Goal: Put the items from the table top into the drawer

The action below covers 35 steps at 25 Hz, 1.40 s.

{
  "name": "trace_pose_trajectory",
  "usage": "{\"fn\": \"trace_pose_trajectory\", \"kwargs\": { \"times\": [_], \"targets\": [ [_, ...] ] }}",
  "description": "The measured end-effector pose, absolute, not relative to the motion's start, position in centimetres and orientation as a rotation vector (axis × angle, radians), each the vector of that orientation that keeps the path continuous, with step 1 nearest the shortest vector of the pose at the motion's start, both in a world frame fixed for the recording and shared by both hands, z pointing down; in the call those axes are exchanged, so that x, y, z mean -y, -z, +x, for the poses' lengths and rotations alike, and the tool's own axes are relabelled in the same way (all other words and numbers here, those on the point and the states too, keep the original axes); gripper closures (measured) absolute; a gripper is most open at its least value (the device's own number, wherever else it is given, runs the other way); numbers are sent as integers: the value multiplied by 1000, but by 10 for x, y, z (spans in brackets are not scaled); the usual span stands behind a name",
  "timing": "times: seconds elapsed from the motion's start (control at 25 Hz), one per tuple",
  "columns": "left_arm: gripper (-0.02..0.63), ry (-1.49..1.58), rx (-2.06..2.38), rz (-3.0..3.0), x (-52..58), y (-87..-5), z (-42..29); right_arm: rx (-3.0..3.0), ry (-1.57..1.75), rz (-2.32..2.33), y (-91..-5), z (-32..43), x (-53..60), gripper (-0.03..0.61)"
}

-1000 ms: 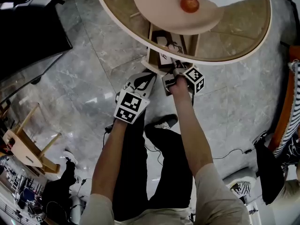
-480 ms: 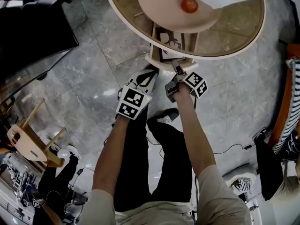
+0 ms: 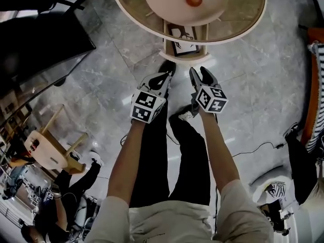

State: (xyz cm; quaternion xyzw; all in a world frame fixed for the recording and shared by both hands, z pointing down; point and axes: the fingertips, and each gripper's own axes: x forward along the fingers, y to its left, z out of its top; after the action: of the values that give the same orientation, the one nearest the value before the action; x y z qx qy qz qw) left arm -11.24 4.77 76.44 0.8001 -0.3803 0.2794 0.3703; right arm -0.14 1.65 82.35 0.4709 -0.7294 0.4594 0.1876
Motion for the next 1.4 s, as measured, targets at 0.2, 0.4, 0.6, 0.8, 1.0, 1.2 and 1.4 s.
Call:
{"fn": "trace_pose_trajectory", "kwargs": {
  "times": [0.2,0.4,0.6,0.8,1.0,1.2,1.4],
  "targets": [
    [592,-702,1046,2008,-52,-714,-111,2074,-989,1240,-756,8,-26,364],
    [592,-663,1058,1995,-58,-655,-98,2091,-878,1232,-678,13,-37,447],
    [592,-645,1070,1999,-53,-603,-95,2071,-922,1271,-626,10,-40,512],
    [592,-625,1105,2018,-45,-559,-109,2090,-955,1264,-589,-1,-40,543],
    [592,-612,1103,2030,-45,-544,-112,2088,-931,1263,-572,-4,-37,545],
    [592,-616,1117,2020,-42,-551,-110,2091,-926,1262,-574,-3,-32,545],
    [592,-582,1160,1995,-12,-568,-127,2124,-924,1274,-583,-19,3,545]
  ]
}}
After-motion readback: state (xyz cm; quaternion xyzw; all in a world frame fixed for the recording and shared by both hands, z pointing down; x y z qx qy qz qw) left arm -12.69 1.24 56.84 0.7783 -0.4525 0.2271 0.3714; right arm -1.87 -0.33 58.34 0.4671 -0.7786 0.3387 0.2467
